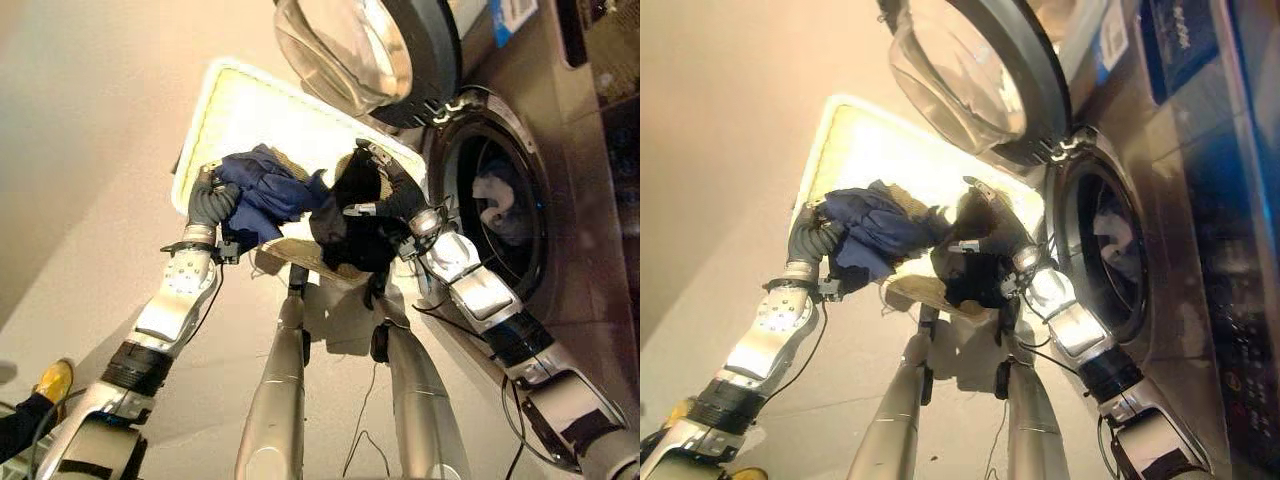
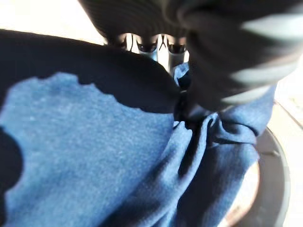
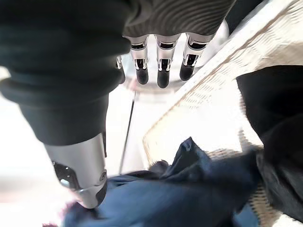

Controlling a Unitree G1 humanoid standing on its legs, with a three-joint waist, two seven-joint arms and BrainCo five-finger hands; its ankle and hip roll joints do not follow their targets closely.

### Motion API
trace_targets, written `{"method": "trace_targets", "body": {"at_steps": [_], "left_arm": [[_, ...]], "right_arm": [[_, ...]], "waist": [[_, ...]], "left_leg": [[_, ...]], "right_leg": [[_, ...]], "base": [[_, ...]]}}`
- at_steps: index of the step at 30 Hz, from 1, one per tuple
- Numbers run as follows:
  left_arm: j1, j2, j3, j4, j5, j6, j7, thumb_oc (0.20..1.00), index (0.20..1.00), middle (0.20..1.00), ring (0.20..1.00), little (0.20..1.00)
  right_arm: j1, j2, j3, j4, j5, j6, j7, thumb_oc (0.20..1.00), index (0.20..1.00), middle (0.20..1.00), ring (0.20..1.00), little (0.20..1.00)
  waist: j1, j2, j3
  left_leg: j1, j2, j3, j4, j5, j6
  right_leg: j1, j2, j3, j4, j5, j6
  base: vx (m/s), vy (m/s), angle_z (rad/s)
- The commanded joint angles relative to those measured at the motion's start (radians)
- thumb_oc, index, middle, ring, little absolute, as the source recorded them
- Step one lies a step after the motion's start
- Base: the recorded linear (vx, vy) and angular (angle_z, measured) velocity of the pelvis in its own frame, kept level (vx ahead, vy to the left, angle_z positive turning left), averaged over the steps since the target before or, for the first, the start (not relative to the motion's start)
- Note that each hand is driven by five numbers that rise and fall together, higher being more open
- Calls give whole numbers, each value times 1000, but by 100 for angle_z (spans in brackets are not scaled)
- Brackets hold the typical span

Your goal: Put the clothes into the washing machine.

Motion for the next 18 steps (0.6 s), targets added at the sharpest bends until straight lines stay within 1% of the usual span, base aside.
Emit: {"method": "trace_targets", "body": {"at_steps": [1, 4, 7, 8, 10, 11, 12, 14, 18], "left_arm": [[-20, -19, 13, -130, -8, -18, -94, 200, 200, 200, 200, 200], [-12, -8, 5, -181, -21, -22, -152, 200, 200, 200, 200, 200], [-16, 5, -13, -206, 13, -31, -175, 200, 200, 200, 200, 200], [-25, 11, -22, -216, 17, -33, -194, 200, 200, 200, 200, 200], [-37, 26, -32, -233, 16, -31, -214, 200, 200, 200, 200, 200], [-41, 33, -37, -240, 10, -33, -224, 200, 200, 200, 200, 200], [-45, 39, -45, -253, 7, -36, -237, 200, 200, 200, 200, 200], [-53, 48, -66, -265, 0, -43, -253, 200, 200, 200, 200, 200], [-75, 48, -114, -261, 4, -50, -270, 200, 200, 200, 200, 200]], "right_arm": [[-31, -54, 32, -39, -114, -15, -23, 1000, 1000, 1000, 1000, 1000], [-44, -60, 58, -38, -153, -11, 2, 1000, 1000, 1000, 1000, 1000], [-60, -70, 96, -39, -166, 2, 77, 1000, 1000, 1000, 1000, 1000], [-73, -80, 118, -49, -167, 23, 122, 1000, 1000, 1000, 1000, 1000], [-85, -99, 152, -60, -153, 66, 182, 1000, 1000, 1000, 1000, 1000], [-87, -106, 165, -65, -129, 81, 209, 1000, 1000, 1000, 1000, 1000], [-84, -119, 189, -80, -58, 120, 244, 1000, 1000, 1000, 1000, 1000], [-72, -118, 218, -87, 27, 150, 288, 1000, 1000, 1000, 1000, 1000], [-51, -90, 251, -89, 188, 175, 336, 1000, 1000, 1000, 1000, 1000]], "waist": [[-15, 97, -12], [-6, 100, -12], [-3, 98, -12], [-3, 94, -12], [-3, 90, -12], [-4, 88, -12], [-5, 84, -12], [-8, 79, -12], [-15, 74, -12]], "left_leg": [[0, -104, 50, -6, 34, 86], [10, -109, 47, -11, 34, 91], [19, -110, 45, -15, 34, 93], [20, -111, 45, -15, 33, 93], [25, -110, 48, -18, 33, 94], [26, -110, 49, -19, 34, 95], [29, -108, 52, -22, 35, 95], [34, -105, 56, -27, 37, 96], [39, -103, 64, -34, 40, 98]], "right_leg": [[92, 10, -19, -24, 0, 70], [105, 5, -27, -33, 3, 73], [114, 4, -28, -41, 7, 75], [116, 4, -27, -44, 9, 76], [121, 4, -26, -51, 13, 77], [123, 5, -26, -54, 14, 77], [126, 7, -24, -59, 16, 77], [131, 8, -23, -65, 19, 77], [134, 11, -17, -75, 24, 76]], "base": [[-9, -24, 16], [-7, -24, 16], [0, -5, 5], [0, 0, 0], [0, 0, 0], [0, 0, 0], [0, 0, 0], [0, 0, 0], [-1, 19, -1]]}}
